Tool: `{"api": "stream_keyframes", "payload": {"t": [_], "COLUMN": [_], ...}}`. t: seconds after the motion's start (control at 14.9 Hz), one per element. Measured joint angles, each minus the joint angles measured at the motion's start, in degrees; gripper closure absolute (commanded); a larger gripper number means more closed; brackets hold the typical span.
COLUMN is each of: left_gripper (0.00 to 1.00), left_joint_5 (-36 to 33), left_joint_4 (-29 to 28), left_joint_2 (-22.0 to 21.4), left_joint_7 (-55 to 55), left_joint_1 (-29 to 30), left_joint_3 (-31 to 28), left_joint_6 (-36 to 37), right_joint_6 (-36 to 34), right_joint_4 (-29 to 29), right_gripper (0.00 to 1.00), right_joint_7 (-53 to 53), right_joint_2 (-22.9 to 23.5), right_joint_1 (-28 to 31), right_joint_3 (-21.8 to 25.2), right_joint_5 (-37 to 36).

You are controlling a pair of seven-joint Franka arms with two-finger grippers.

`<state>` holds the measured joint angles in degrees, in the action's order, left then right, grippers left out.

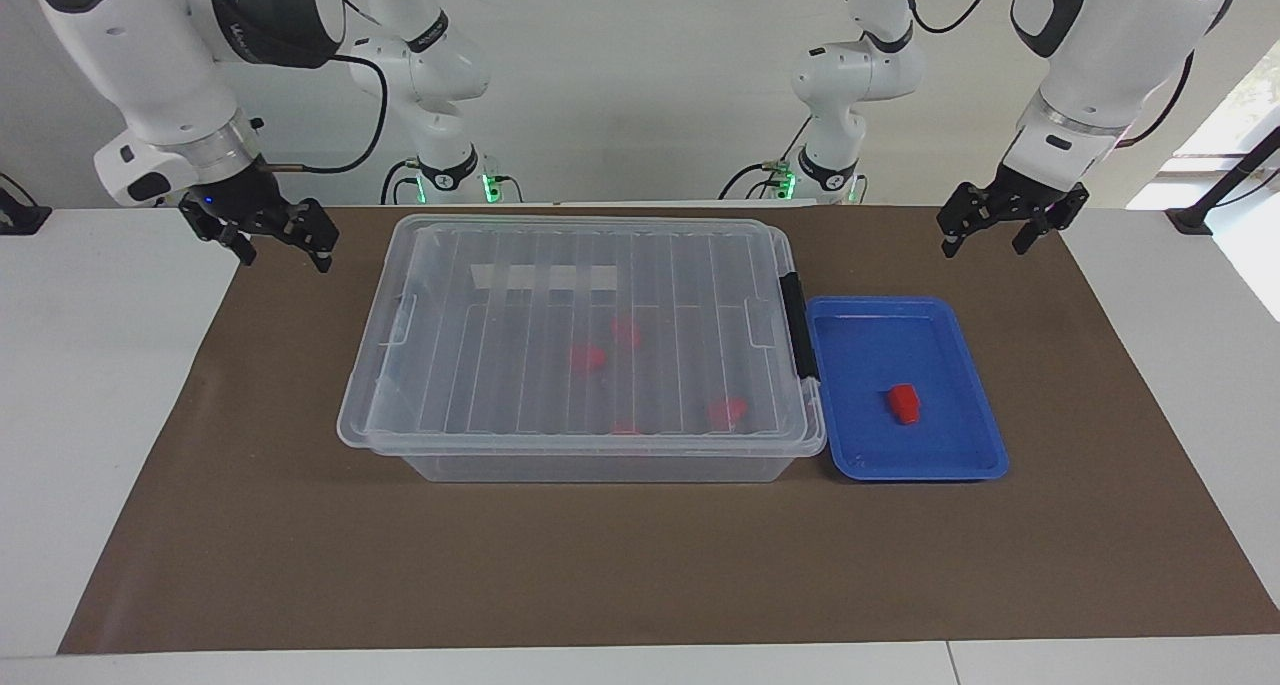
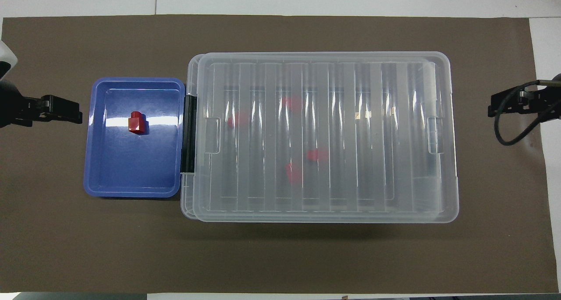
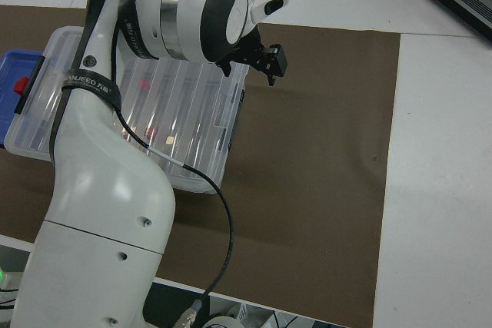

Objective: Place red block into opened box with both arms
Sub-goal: 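Move the right gripper to the edge of the clear lid, then lower the left gripper onto the red block while the right gripper holds the lid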

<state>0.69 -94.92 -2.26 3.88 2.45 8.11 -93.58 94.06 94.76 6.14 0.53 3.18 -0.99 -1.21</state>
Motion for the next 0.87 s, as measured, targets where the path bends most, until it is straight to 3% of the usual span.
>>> {"api": "stream_keyframes", "payload": {"t": [0.27,0.6,0.87], "left_gripper": [0.00,0.00,0.00], "left_joint_5": [0.00,0.00,0.00], "left_joint_4": [0.00,-0.07,-2.56], "left_joint_2": [0.00,0.00,-0.07], "left_joint_7": [0.00,0.00,0.00], "left_joint_1": [0.00,0.00,0.05], "left_joint_3": [0.00,0.00,-0.03], "left_joint_6": [0.00,-0.36,-6.33], "right_joint_6": [2.92,7.33,9.96], "right_joint_4": [2.73,9.31,12.56], "right_gripper": [0.00,0.00,0.00], "right_joint_7": [2.68,2.72,2.72], "right_joint_2": [-0.07,0.63,0.53], "right_joint_1": [-3.82,-3.55,-3.57], "right_joint_3": [-0.34,0.02,-0.02], "right_joint_5": [0.01,0.01,0.01]}}
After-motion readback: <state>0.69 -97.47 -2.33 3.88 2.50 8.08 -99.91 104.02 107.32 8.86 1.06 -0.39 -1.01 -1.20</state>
